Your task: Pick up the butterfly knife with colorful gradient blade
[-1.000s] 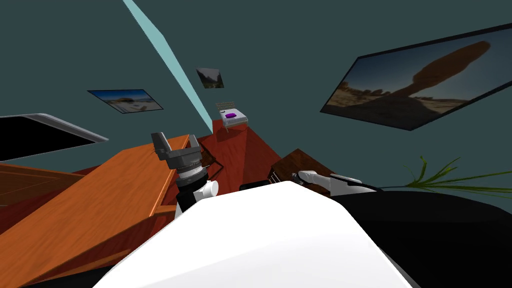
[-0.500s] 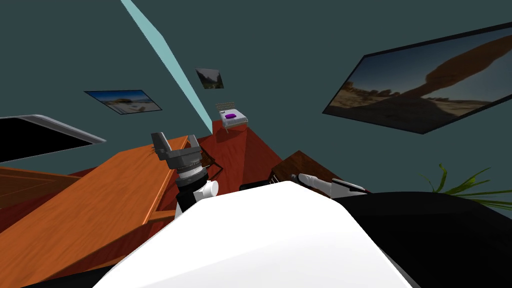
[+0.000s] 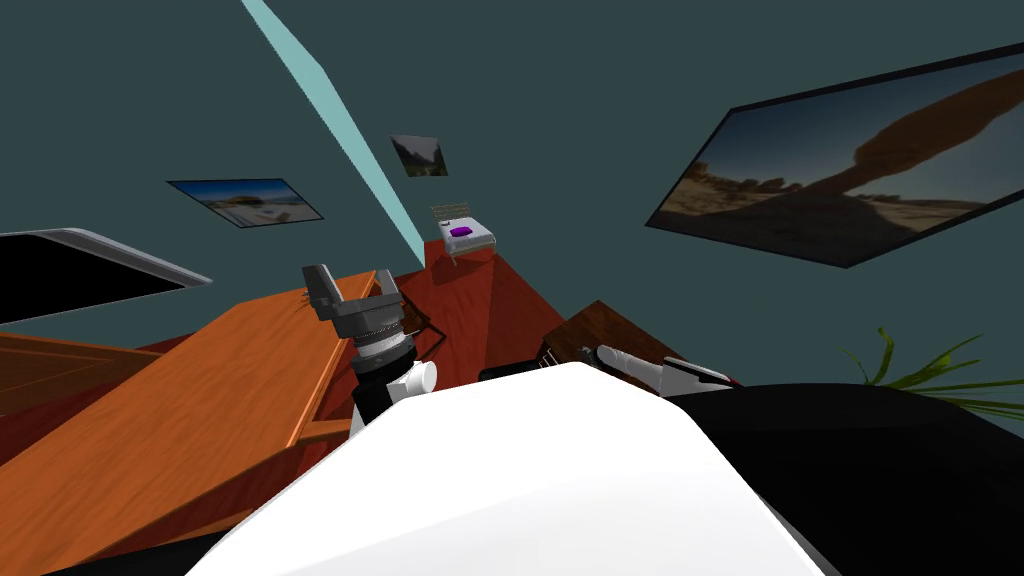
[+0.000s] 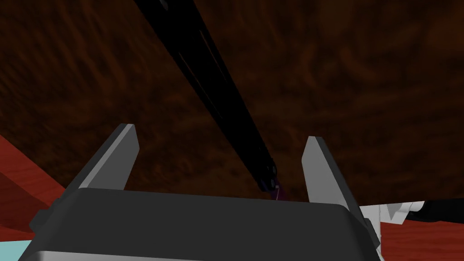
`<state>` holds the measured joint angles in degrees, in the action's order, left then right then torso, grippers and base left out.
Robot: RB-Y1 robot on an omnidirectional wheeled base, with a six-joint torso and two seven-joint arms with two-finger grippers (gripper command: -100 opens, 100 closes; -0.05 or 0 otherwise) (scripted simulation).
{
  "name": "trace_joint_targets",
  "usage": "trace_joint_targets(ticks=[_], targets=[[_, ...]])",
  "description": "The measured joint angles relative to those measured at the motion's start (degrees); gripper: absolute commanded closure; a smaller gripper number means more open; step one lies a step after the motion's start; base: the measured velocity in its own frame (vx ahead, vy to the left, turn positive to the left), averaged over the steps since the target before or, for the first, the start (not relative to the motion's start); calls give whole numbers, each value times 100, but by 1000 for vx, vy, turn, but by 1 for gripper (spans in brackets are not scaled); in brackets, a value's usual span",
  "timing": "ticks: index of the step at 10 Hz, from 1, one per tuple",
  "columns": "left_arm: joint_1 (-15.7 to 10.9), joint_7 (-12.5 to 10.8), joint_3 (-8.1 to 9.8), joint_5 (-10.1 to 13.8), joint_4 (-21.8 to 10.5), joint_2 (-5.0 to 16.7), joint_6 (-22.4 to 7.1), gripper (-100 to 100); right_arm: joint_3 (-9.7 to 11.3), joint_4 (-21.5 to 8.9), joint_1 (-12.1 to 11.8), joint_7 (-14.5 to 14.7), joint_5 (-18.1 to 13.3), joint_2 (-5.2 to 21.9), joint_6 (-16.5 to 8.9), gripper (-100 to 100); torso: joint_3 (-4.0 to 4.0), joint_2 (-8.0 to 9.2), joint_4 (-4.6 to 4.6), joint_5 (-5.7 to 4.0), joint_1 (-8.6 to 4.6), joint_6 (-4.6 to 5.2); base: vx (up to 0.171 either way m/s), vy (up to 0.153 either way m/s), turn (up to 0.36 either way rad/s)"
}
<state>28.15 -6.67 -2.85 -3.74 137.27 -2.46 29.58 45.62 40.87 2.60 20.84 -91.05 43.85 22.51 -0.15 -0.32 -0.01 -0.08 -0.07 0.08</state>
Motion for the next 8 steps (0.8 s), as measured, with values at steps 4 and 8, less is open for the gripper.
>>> trace_joint_targets(ticks=[4, 8], targets=[[0, 0, 1, 0, 0, 1, 0, 0, 45, -145, -113, 70, 172, -261, -278, -100, -9, -16, -4, -5, -23, 0, 29, -47, 40], [0, 0, 0, 0, 0, 0, 0, 0, 78, -112, -106, -29, 109, -279, -420, 100, -17, -3, -31, -52, -42, 21, 1, -1, 10]])
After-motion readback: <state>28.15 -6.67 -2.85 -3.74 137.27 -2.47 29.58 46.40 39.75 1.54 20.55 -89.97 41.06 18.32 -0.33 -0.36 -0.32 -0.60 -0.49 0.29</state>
